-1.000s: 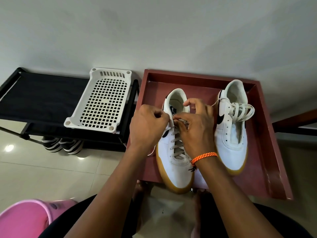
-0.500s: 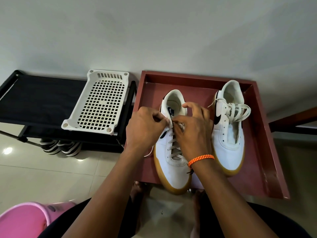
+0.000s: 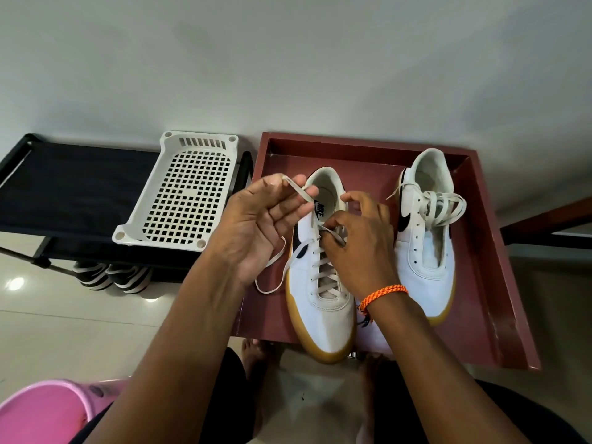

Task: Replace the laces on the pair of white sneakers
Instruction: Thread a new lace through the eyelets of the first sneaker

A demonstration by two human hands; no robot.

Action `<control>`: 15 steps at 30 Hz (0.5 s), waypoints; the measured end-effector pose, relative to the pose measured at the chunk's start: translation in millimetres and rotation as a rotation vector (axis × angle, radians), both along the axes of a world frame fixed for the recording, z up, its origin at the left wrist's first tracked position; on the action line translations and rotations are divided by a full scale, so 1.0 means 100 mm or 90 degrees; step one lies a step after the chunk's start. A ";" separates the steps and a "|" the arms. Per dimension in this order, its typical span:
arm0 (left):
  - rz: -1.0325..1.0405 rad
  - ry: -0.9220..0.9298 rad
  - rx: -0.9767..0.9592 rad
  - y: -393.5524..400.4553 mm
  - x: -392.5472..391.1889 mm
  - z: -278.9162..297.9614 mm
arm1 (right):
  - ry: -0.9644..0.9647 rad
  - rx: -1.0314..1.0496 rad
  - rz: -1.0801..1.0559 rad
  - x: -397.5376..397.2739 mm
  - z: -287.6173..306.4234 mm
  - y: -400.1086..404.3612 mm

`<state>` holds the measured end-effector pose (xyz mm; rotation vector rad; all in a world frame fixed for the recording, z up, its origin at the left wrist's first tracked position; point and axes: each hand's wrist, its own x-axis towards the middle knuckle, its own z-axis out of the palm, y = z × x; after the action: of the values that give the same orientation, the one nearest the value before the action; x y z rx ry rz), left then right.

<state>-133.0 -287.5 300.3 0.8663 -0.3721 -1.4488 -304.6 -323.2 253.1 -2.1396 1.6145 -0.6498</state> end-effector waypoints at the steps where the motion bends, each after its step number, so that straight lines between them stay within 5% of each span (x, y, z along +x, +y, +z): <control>1: 0.023 0.059 -0.008 0.00 0.02 0.02 | -0.009 0.000 0.003 0.00 -0.01 0.00; 3: 0.063 0.126 -0.009 0.00 0.09 0.04 | -0.026 -0.003 0.008 0.00 -0.02 -0.01; 5: 0.061 0.007 0.027 -0.03 0.15 0.01 | -0.045 0.003 0.011 -0.01 -0.03 -0.01; 9: -0.051 -0.738 0.134 -0.03 0.06 -0.17 | -0.047 0.012 0.017 -0.02 -0.04 -0.02; 11: -0.154 -0.961 0.108 0.00 -0.06 -0.27 | -0.047 0.010 0.020 -0.03 -0.05 -0.02; 15: -0.132 -0.854 0.035 -0.03 -0.08 -0.36 | -0.046 0.014 0.016 -0.03 -0.05 -0.03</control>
<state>-140.6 -290.7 264.0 1.8102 -1.4384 -0.8510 -307.9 -326.2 248.6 -2.0938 1.5475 -0.6900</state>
